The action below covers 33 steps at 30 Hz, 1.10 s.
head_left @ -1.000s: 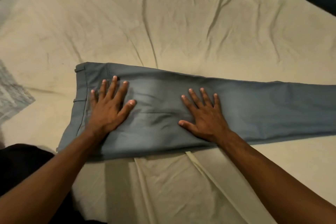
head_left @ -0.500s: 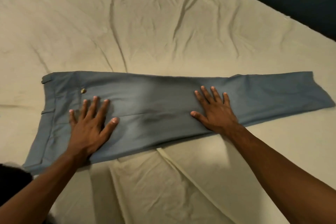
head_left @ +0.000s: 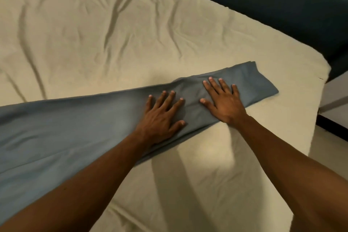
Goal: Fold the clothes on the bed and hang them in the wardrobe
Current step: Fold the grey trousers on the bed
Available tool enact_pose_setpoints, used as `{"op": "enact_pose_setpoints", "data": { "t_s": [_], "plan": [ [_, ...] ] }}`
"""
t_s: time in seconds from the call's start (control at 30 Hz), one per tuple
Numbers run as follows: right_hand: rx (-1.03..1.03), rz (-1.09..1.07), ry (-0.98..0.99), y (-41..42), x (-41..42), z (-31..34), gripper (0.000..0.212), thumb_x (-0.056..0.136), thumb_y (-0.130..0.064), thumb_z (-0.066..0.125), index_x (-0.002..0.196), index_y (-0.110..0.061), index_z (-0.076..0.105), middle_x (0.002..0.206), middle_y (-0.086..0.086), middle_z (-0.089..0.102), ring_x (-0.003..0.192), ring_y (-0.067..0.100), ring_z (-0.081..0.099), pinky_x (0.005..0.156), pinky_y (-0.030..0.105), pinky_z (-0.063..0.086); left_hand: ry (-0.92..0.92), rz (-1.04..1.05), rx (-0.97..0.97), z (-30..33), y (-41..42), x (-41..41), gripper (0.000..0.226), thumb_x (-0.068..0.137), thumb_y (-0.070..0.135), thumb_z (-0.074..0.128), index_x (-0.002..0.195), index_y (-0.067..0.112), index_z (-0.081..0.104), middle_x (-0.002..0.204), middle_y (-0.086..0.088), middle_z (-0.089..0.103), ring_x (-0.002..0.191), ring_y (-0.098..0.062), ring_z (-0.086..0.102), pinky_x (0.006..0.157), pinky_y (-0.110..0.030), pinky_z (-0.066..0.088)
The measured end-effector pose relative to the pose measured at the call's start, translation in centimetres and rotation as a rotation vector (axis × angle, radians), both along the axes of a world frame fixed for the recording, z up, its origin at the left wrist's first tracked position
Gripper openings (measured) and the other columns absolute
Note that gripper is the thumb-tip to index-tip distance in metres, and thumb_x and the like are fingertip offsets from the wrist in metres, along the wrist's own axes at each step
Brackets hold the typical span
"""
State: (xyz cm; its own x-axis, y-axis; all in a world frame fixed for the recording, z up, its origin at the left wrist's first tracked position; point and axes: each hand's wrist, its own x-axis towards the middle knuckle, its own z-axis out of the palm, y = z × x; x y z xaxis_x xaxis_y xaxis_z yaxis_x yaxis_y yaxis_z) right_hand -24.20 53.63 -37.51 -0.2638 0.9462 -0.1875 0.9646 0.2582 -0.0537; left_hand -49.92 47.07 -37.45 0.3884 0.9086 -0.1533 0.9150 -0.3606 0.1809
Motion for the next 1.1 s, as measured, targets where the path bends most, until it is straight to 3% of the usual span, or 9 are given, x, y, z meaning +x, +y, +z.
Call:
{"op": "enact_pose_setpoints", "data": {
  "t_s": [0.17, 0.3, 0.4, 0.47, 0.6, 0.73, 0.87, 1.0, 1.1],
  "plan": [
    [0.091, -0.195, 0.041, 2.6, 5.1, -0.7, 0.072, 0.095, -0.068, 0.006, 0.158, -0.035, 0.009, 0.167, -0.007, 0.006, 0.154, 0.023, 0.004, 0.119, 0.058, 0.002, 0.006, 0.045, 0.046, -0.9, 2.5, 3.4, 0.082, 0.086, 0.081, 0.010, 0.158, 0.042, 0.002, 0.167, -0.006, -0.014, 0.153, -0.025, -0.015, 0.121, -0.057, -0.006],
    [0.204, -0.462, 0.081, 4.3, 7.8, -1.3, 0.067, 0.102, -0.058, 0.020, 0.156, -0.019, 0.025, 0.163, 0.010, 0.022, 0.149, 0.035, 0.018, 0.114, 0.063, 0.011, 0.000, 0.033, 0.124, -1.2, 3.3, 5.2, 0.083, 0.087, 0.083, 0.014, 0.158, 0.040, 0.011, 0.168, -0.008, -0.006, 0.154, -0.030, -0.011, 0.120, -0.059, -0.007],
    [0.365, -0.646, 0.063, 5.0, 8.6, -1.4, 0.074, 0.097, -0.057, 0.019, 0.135, 0.000, 0.045, 0.135, 0.024, 0.049, 0.123, 0.041, 0.044, 0.097, 0.055, 0.033, 0.014, -0.030, 0.172, -0.7, 3.5, 6.4, 0.086, 0.087, 0.084, 0.013, 0.159, 0.038, 0.013, 0.168, -0.010, -0.001, 0.153, -0.032, -0.011, 0.118, -0.062, -0.008],
    [0.416, -0.708, 0.030, 5.7, 8.8, -1.2, 0.060, 0.101, -0.050, 0.032, 0.122, 0.003, 0.052, 0.123, 0.025, 0.053, 0.114, 0.041, 0.047, 0.091, 0.050, 0.035, 0.017, -0.105, 0.155, -0.5, 3.7, 7.7, 0.087, 0.087, 0.084, 0.013, 0.159, 0.036, 0.007, 0.167, -0.011, -0.006, 0.152, -0.032, -0.016, 0.117, -0.063, -0.010],
    [0.426, -0.669, 0.047, 7.3, 10.0, -1.1, 0.040, 0.105, -0.035, 0.039, 0.117, 0.001, 0.053, 0.117, 0.025, 0.060, 0.110, 0.043, 0.053, 0.087, 0.048, 0.039, 0.016, -0.201, 0.081, -1.0, 3.9, 10.9, 0.088, 0.086, 0.085, 0.012, 0.158, 0.038, -0.005, 0.166, -0.011, -0.014, 0.151, -0.031, -0.022, 0.117, -0.062, -0.013],
    [0.446, -0.525, 0.085, 8.3, 11.3, -1.9, 0.034, 0.108, -0.029, 0.034, 0.115, -0.001, 0.051, 0.106, 0.023, 0.065, 0.096, 0.042, 0.060, 0.071, 0.041, 0.037, -0.002, -0.184, 0.099, -1.9, 3.9, 11.8, 0.085, 0.086, 0.085, 0.009, 0.157, 0.041, -0.007, 0.166, -0.012, -0.014, 0.151, -0.033, -0.021, 0.117, -0.063, -0.009],
    [0.425, -0.505, 0.131, 8.3, 11.9, -1.7, 0.035, 0.108, -0.033, 0.032, 0.116, -0.005, 0.049, 0.104, 0.020, 0.065, 0.091, 0.041, 0.061, 0.067, 0.037, 0.034, -0.024, -0.127, 0.090, -1.8, 3.8, 12.1, 0.082, 0.087, 0.083, 0.006, 0.157, 0.042, -0.008, 0.166, -0.011, -0.016, 0.151, -0.030, -0.023, 0.118, -0.061, -0.011],
    [0.341, -0.481, 0.158, 7.7, 12.5, -0.2, 0.048, 0.107, -0.045, 0.026, 0.117, -0.004, 0.049, 0.106, 0.023, 0.066, 0.095, 0.043, 0.062, 0.070, 0.039, 0.035, -0.111, 0.120, 0.031, -1.4, 4.3, 13.3, 0.082, 0.086, 0.081, -0.002, 0.158, 0.041, -0.006, 0.165, -0.009, -0.020, 0.150, -0.027, -0.027, 0.118, -0.055, -0.018],
    [0.226, -0.504, 0.145, 6.9, 13.1, 0.6, 0.060, 0.103, -0.056, 0.028, 0.116, -0.002, 0.050, 0.109, 0.027, 0.064, 0.099, 0.045, 0.061, 0.073, 0.041, 0.039, -0.064, 0.251, 0.022, -1.5, 5.4, 14.6, 0.084, 0.088, 0.082, 0.008, 0.158, 0.037, -0.006, 0.164, -0.014, -0.023, 0.148, -0.034, -0.028, 0.116, -0.060, -0.017]
  ]
}}
